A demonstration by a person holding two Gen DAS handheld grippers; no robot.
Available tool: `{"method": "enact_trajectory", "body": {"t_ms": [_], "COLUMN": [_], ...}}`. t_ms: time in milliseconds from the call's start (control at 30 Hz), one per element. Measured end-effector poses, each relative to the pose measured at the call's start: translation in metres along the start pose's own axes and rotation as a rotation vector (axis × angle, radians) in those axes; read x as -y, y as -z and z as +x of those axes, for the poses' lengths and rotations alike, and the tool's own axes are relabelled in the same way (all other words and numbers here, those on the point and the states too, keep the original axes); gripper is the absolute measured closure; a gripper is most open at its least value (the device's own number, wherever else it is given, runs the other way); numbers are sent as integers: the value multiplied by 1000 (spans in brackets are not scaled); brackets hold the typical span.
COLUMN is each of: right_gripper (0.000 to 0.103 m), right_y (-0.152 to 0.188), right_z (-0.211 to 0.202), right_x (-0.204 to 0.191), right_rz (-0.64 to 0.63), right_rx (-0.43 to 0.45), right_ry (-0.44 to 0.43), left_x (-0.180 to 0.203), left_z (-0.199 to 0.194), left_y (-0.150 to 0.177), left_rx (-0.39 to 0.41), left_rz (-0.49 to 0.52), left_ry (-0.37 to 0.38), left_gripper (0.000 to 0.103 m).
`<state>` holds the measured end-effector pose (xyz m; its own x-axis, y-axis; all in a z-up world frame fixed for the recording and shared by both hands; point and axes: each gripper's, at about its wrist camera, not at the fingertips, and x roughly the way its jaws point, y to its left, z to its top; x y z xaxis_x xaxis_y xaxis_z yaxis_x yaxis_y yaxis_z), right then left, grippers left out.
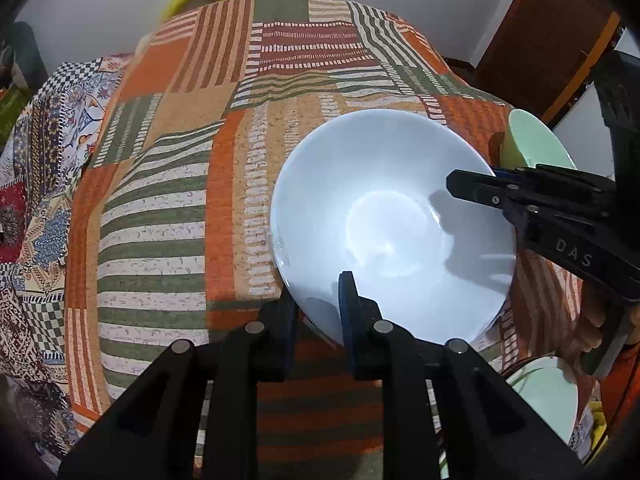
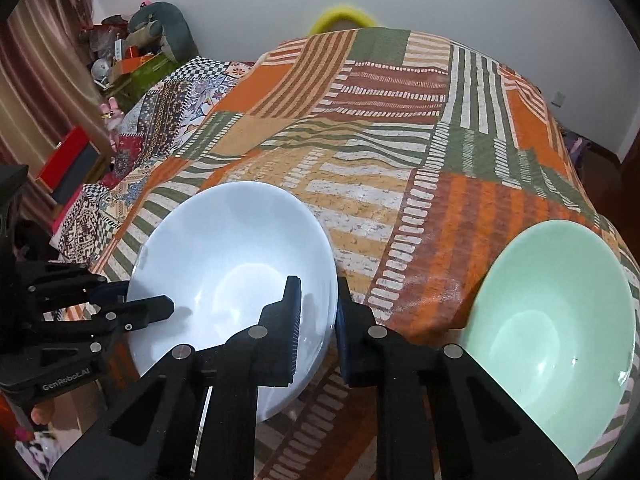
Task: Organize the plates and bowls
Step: 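Lift the spotted white bowl with both tools and carry it over the pink bowl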
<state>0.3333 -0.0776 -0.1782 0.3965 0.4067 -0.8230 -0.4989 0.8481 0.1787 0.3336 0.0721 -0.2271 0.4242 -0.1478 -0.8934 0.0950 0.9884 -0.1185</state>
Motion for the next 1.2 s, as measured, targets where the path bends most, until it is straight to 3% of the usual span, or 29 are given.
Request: {"method": "enact_trajectory", "body": {"t_ms": [267,600,1200], "right_gripper": [89,89,89], "right_y": [8,20,59], "right_z": [-18,-67,-122], "right_x": [-12,-44,-124], "right_rz": [-10,-40,-121], "right_rx": [17,90,166], "right_ry": [8,-13,-74], "left_x": [5,6,-9], "left_z": [-23,-95,-195], "left_y": [11,36,125], "left_rx": [35,154,267], "left_rz": [-9,-36,-125], "left_ry": [-8,-33,-77], "left_gripper": [84,84,84]}}
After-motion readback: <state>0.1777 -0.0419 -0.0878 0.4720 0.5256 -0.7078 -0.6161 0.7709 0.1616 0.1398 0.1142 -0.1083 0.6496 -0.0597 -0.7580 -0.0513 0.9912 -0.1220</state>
